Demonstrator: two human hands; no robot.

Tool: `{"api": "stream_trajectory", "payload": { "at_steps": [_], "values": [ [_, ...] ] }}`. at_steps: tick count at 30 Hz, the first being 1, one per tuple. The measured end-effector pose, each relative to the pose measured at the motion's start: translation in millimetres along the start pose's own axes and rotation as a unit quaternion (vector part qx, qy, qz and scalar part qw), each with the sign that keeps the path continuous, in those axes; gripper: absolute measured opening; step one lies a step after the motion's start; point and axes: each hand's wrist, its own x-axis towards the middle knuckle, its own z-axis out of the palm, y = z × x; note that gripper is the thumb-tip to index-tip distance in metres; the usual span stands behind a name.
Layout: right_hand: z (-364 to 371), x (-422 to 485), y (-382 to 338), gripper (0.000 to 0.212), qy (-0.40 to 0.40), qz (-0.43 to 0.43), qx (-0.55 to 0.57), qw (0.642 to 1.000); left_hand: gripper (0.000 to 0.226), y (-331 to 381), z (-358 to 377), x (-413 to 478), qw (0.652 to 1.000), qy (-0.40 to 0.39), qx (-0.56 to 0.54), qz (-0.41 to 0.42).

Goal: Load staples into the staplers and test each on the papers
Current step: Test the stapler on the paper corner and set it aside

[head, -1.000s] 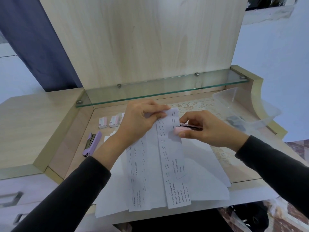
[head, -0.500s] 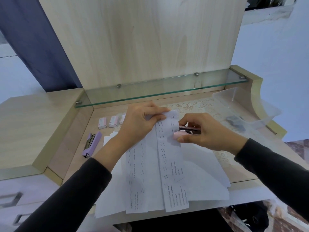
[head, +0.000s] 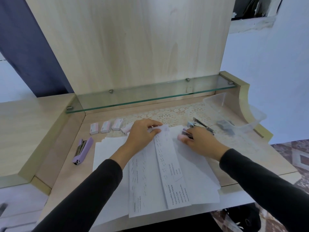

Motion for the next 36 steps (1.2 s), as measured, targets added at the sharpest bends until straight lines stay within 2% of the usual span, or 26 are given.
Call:
{"api": "stream_trajectory", "payload": {
  "at_steps": [3, 6, 9, 14, 17, 20, 25, 28, 30, 32, 36],
  "values": [
    [7, 11, 5, 0.039, 0.050, 0.010, -0.083, 0.995, 0.023, -3, 7, 2, 0.999, -0.020, 0.032, -0.016],
    [10, 18, 6, 0.042, 0.072, 0.038, -0.084, 0.993, 0.024, -9, 10, 2, 0.995, -0.048, 0.078, -0.027],
    [11, 20, 10, 0.047, 0.080, 0.045, -0.091, 0.992, 0.024, -16, 4, -3, 0.995, -0.051, 0.076, -0.046],
    [9, 12, 3, 0.045, 0.111, 0.021, -0.091, 0.989, 0.018, -40, -32, -27, 0.996, -0.002, 0.054, -0.076],
    [2, 5, -13, 0.048, 0.143, -0.042, -0.080, 0.986, 0.017, -59, -68, -43, 0.986, 0.059, 0.054, -0.143],
    [1, 4, -34, 0.044, 0.123, -0.106, -0.051, 0.985, 0.021, -77, -101, -57, 0.965, 0.092, 0.036, -0.242],
    [25, 0, -53, 0.041, 0.037, -0.164, -0.041, 0.985, 0.032, -91, -127, -72, 0.941, 0.101, 0.106, -0.305],
    [37, -1, -53, 0.040, 0.010, -0.174, -0.061, 0.983, 0.019, -96, -126, -78, 0.946, 0.053, 0.133, -0.292],
    [41, -1, -52, 0.037, 0.017, -0.183, -0.067, 0.981, 0.037, -100, -124, -81, 0.950, 0.044, 0.134, -0.280],
    [41, -1, -52, 0.036, 0.033, -0.182, -0.057, 0.981, 0.044, -102, -123, -83, 0.946, 0.042, 0.155, -0.282],
    [43, -1, -50, 0.036, 0.038, -0.188, -0.052, 0.980, 0.027, -99, -119, -85, 0.933, 0.045, 0.210, -0.290]
  ]
}}
